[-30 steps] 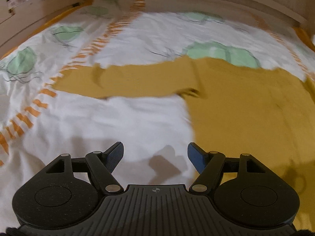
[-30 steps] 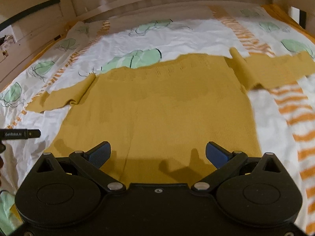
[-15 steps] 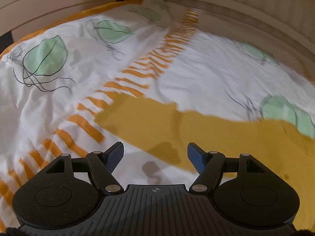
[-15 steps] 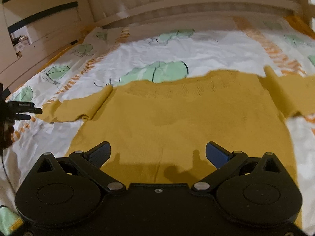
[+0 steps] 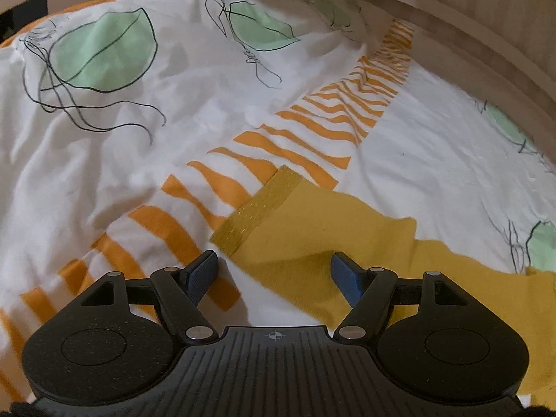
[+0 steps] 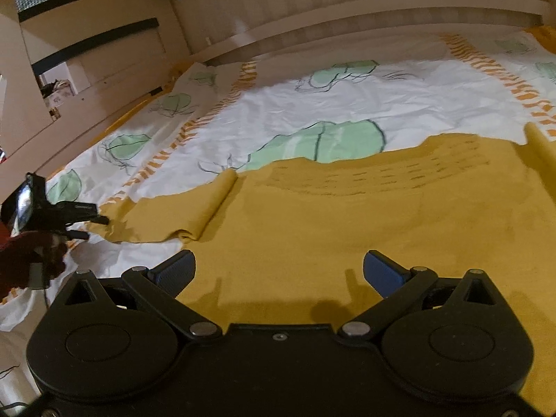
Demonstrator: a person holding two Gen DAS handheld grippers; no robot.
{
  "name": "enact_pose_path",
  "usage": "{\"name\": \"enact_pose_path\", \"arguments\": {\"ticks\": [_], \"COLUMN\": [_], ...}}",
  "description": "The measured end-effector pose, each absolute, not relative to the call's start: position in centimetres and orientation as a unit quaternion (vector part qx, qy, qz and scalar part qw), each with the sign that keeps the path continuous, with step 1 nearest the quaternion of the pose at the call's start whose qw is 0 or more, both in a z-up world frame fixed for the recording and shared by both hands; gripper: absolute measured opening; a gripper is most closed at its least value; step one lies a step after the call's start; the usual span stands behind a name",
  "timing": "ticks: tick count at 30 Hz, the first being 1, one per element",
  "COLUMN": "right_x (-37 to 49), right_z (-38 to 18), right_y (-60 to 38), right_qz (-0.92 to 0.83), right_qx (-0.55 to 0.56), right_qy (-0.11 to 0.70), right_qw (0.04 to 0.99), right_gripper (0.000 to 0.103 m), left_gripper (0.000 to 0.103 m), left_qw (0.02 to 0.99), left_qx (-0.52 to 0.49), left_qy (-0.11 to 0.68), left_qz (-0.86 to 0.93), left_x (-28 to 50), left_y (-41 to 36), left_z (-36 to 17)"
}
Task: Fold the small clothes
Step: 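Grasp the sweater sleeve cuff with the left gripper, then lift the sleeve with the left gripper, fold it across the body, release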
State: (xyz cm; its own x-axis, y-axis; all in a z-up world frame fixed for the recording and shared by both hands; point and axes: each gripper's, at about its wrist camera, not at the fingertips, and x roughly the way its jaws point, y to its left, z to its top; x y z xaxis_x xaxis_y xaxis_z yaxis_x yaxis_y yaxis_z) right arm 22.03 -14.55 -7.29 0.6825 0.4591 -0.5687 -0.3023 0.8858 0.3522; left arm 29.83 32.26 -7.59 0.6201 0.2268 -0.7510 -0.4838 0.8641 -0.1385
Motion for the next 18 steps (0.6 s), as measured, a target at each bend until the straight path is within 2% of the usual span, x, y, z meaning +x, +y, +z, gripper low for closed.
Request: {"name": "enact_pose_path", "arguments": {"ticks": [4, 6, 7, 10, 18], "right_x": [22.0, 21.9, 21.8, 21.4, 20.7], "right_z": [-7.8, -8.1, -8.1, -8.0, -6.8], "right_y": [-13.6, -13.4, -13.3, -13.0, -12.9], "right_qz": [0.222, 0.232, 0.236, 0.242, 0.241], "right_qx": [0.118, 0.121, 0.122, 0.117, 0.114], "right_qy": [0.349, 0.357, 0.361, 0.364, 0.357], "right_qw": [0.903, 0.897, 0.894, 0.892, 0.895], "right_gripper": [0.102, 0.102, 0.102, 0.102, 0.102], "left_gripper": [0.07, 0.039, 0.006, 0.005, 0.005], "left_qw": [0.881, 0.876, 0.875, 0.879, 0.909], "left_qx": [-0.206, -0.232, -0.24, -0.263, -0.193], "left_qy": [0.378, 0.366, 0.358, 0.34, 0.279], "left_qz": [0.197, 0.212, 0.219, 0.207, 0.242], "left_x": [30.3, 30.1, 29.9, 29.2, 26.5], "left_y": [33.1, 33.8, 34.0, 34.5, 35.0], "left_z": [-7.7, -7.3, -7.1, -6.4, 0.2]}}
